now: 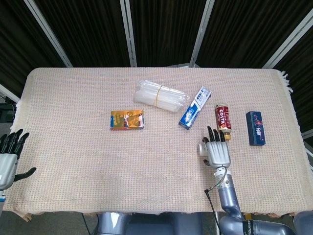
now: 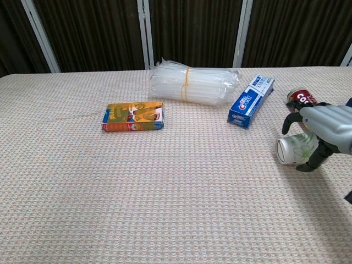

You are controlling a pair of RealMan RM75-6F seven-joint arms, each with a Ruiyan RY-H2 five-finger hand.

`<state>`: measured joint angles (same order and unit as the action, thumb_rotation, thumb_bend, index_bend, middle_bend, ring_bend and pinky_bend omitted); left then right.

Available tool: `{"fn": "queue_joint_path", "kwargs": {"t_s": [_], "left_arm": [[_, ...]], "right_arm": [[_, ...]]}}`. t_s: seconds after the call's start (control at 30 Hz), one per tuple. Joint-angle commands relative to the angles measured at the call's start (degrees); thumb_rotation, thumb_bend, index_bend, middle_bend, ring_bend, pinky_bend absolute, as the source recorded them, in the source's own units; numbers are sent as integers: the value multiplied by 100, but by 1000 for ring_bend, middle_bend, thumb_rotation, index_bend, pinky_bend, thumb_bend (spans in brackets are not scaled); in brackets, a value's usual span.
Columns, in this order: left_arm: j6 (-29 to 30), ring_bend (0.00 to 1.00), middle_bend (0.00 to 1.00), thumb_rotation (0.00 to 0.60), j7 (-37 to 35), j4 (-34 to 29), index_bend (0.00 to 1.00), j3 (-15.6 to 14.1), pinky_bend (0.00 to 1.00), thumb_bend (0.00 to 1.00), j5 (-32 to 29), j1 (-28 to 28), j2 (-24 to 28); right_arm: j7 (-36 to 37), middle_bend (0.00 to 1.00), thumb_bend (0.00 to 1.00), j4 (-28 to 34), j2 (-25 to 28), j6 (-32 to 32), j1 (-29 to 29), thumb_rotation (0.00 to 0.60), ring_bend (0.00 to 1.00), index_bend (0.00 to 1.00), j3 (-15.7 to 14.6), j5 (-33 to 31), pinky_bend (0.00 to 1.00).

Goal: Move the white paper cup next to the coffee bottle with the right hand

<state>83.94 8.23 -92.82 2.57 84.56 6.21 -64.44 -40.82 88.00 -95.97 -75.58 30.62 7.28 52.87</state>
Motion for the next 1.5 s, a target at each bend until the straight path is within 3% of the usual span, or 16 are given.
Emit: {"fn": "queue_joint_path", "kwargs": {"t_s": [0.03, 0.37, 0.57, 0.7, 0.87, 1.07, 1.2, 1.5], "left_arm": [[0, 0, 0, 600, -1, 0, 0, 0, 0, 15, 0, 1, 1], [-16, 0, 0, 600, 14, -14, 0, 1, 0, 14, -10, 10, 6], [-19, 0, 0, 600, 15, -16, 0, 1, 0, 14, -15, 12, 10], [-15, 0, 0, 600, 15, -13, 0, -1, 0, 15, -12, 11, 7], [-13, 0, 0, 600, 26, -11, 0, 0, 0, 15, -17, 11, 3], [-10, 0, 0, 600, 63, -16, 0, 6, 0, 15, -31, 11, -7], [-3, 0, 0, 600, 90, -20, 0, 10, 0, 15, -41, 9, -17], [5, 0, 0, 600, 114, -25, 0, 14, 0, 15, -49, 8, -27]], "right_arm": [[-10, 68, 179, -178, -81, 23, 10, 600, 0, 383, 0, 50, 0], [94, 135, 181, -611, -275, 38, -33, 600, 0, 478, -15, 278, 0], [604, 151, 182, -469, -275, -15, -74, 600, 0, 482, 103, 640, 0], [1698, 152, 179, -6, -232, 42, -179, 600, 0, 482, 502, 685, 0], [3241, 152, 150, 451, -233, 334, -374, 600, 0, 482, 1147, 270, 0], [4516, 154, 137, 329, -368, 489, -541, 600, 0, 482, 1578, 138, 0], [5130, 155, 134, -4, -560, 432, -663, 600, 0, 481, 1600, 274, 0], [5539, 156, 131, -482, -817, 460, -838, 600, 0, 482, 1395, 384, 0]]}}
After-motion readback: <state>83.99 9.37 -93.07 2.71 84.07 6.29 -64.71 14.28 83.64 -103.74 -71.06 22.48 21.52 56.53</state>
